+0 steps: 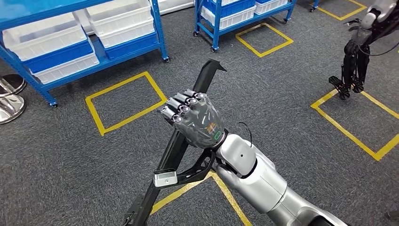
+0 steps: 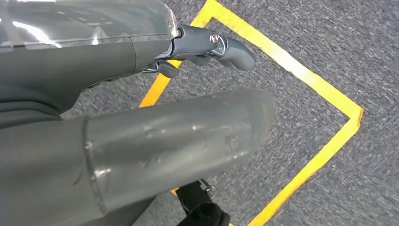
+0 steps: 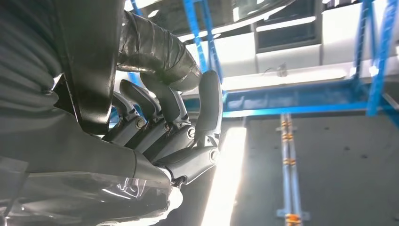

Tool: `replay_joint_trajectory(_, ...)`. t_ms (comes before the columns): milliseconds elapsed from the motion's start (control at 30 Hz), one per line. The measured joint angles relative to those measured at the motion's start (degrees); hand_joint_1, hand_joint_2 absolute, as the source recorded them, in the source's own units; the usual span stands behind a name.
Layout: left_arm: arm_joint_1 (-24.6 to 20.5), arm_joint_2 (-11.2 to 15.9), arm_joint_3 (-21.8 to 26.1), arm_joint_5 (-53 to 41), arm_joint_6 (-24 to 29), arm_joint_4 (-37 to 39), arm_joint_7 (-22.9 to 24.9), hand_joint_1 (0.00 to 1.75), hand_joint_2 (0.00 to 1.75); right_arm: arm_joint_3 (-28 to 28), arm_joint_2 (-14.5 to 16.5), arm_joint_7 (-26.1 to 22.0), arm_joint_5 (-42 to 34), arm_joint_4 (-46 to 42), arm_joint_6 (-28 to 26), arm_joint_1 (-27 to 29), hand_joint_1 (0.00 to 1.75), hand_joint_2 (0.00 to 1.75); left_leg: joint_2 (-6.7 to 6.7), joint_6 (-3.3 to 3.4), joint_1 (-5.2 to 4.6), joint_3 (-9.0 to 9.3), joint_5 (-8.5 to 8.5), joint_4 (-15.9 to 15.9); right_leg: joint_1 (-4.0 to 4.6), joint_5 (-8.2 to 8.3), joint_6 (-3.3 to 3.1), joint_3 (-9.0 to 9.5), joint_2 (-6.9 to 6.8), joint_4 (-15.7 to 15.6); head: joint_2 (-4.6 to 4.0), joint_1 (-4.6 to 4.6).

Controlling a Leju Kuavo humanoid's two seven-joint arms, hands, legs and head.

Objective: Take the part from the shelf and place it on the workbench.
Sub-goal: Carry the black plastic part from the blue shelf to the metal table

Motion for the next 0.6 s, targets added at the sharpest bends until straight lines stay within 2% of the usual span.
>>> replay_joint_trajectory(33,0.00,-0.04,0.00,0.01,0.02,0.00,-0.02,0.00,0.00,-0.05,-0.17,0.07,0.08,-0.19,0.20,-0.05,1.75,1.75,0.44,-0.24,0.02,0.10,-0.09,-0.02,-0.09,0.11,-0.38,-0.10,0.68,-0.09,0.00,-0.01)
replay_joint_trajectory(67,-0.03,-0.08,-0.01,0.02,0.04,0.00,-0.05,0.00,0.00,-0.11,-0.34,0.11,0.19,-0.37,0.38,-0.09,1.75,1.75,0.26,-0.56,0.12,0.12,-0.40,0.16,-0.17,0.25,-0.71,-0.11,1.22,-0.24,0.00,-0.01)
replay_joint_trajectory(100,-0.05,-0.12,-0.01,0.03,0.04,0.00,-0.08,0.00,0.00,-0.16,-0.47,0.15,0.32,-0.54,0.52,-0.19,1.75,1.75,-0.57,-0.84,0.28,-0.10,-1.14,0.87,-0.30,0.41,-1.06,-0.10,1.75,-0.41,0.00,-0.01)
replay_joint_trajectory(167,0.04,-0.14,-0.01,0.08,0.03,0.00,-0.12,0.00,0.00,-0.21,-0.61,0.20,0.55,-0.83,0.64,-0.49,1.75,1.75,-3.28,-1.28,0.58,-2.05,-4.32,5.63,-0.51,0.71,-1.63,-0.11,2.86,-0.64,0.00,-0.01)
replay_joint_trajectory(233,0.30,-0.14,-0.01,0.10,0.01,0.00,-0.13,0.00,0.00,-0.22,-0.69,0.23,0.69,-0.92,0.74,-0.66,1.75,1.75,-4.71,-1.44,0.66,-5.22,-7.55,12.77,-0.45,0.81,-1.86,-0.28,4.22,-0.58,0.00,-0.01)
replay_joint_trajectory(267,0.39,-0.14,-0.01,0.10,0.01,0.00,-0.13,0.00,0.00,-0.22,-0.77,0.25,0.74,-0.92,0.83,-0.67,1.75,1.75,-4.91,-1.46,0.66,-6.26,-7.97,14.96,-0.40,0.83,-1.88,-0.35,4.95,-0.50,0.00,-0.01)
replay_joint_trajectory(300,0.43,-0.14,-0.01,0.11,0.01,0.00,-0.13,0.00,0.00,-0.22,-0.85,0.25,0.79,-0.92,0.91,-0.67,1.75,1.75,-5.03,-1.41,0.67,-6.41,-7.28,15.16,-0.37,0.84,-1.89,-0.41,5.69,-0.38,0.00,-0.01)
replay_joint_trajectory(333,0.41,-0.14,-0.01,0.13,0.01,0.00,-0.14,0.00,0.00,-0.22,-0.91,0.25,0.83,-0.94,1.02,-0.70,1.75,1.75,-5.24,-1.28,0.69,-5.58,-5.60,13.26,-0.35,0.83,-1.88,-0.44,6.45,-0.22,0.00,-0.01)
replay_joint_trajectory(367,0.36,-0.14,-0.01,0.13,0.02,0.00,-0.14,0.00,0.00,-0.22,-0.95,0.25,0.86,-0.97,1.12,-0.77,1.75,1.75,-6.01,-1.11,0.76,-4.03,-3.43,9.75,-0.37,0.82,-1.85,-0.46,7.18,-0.04,0.00,-0.01)
replay_joint_trajectory(400,0.32,-0.14,-0.01,0.14,0.03,0.00,-0.15,0.00,0.00,-0.22,-0.97,0.25,0.87,-1.02,1.21,-0.89,1.75,1.75,-7.44,-0.93,0.86,-2.46,-1.82,6.28,-0.34,0.87,-1.73,-0.56,7.88,0.11,0.00,-0.01)
replay_joint_trajectory(433,0.29,-0.14,-0.01,0.14,0.04,0.00,-0.19,0.00,0.00,-0.22,-0.97,0.25,0.89,-1.06,1.31,-1.03,1.75,1.75,-8.78,-0.79,0.95,-1.14,-0.80,3.34,-0.37,0.95,-1.53,-0.75,8.57,0.25,0.00,-0.01)
replay_joint_trajectory(467,0.28,-0.14,-0.01,0.14,0.04,0.00,-0.22,0.00,0.00,-0.22,-0.97,0.25,0.89,-1.11,1.37,-1.15,1.75,1.75,-9.82,-0.68,0.97,-0.45,-0.50,1.69,-0.46,1.12,-1.22,-1.03,9.18,0.30,0.00,0.01)
replay_joint_trajectory(500,0.28,-0.14,-0.01,0.14,0.05,0.00,-0.26,0.00,0.00,-0.22,-0.99,0.26,0.90,-1.14,1.40,-1.22,1.75,1.75,-10.17,-0.60,0.92,-0.26,-0.68,1.23,-0.58,1.38,-0.81,-1.32,9.80,0.21,0.00,0.00)
replay_joint_trajectory(533,0.26,-0.15,-0.01,0.14,0.05,0.00,-0.30,0.00,0.00,-0.23,-1.03,0.27,0.90,-1.17,1.41,-1.25,1.75,1.75,-9.68,-0.43,0.85,-0.15,-0.57,0.84,-0.71,1.67,-0.37,-1.53,10.47,0.05,0.00,0.01)
replay_joint_trajectory(567,0.22,-0.20,-0.02,0.14,0.05,0.00,-0.31,0.00,0.00,-0.24,-1.08,0.28,0.90,-1.21,1.39,-1.24,1.75,1.75,-9.00,-0.11,0.94,-0.09,-0.31,0.55,-0.76,1.77,-0.01,-1.67,10.50,-0.02,0.00,0.01)
replay_joint_trajectory(600,0.15,-0.26,-0.02,0.14,0.07,0.00,-0.33,0.00,0.00,-0.27,-1.15,0.29,0.90,-1.23,1.39,-1.28,1.75,1.75,-8.28,0.30,1.03,0.06,0.00,0.12,-0.64,1.40,0.25,-1.94,9.65,0.38,0.00,0.03)
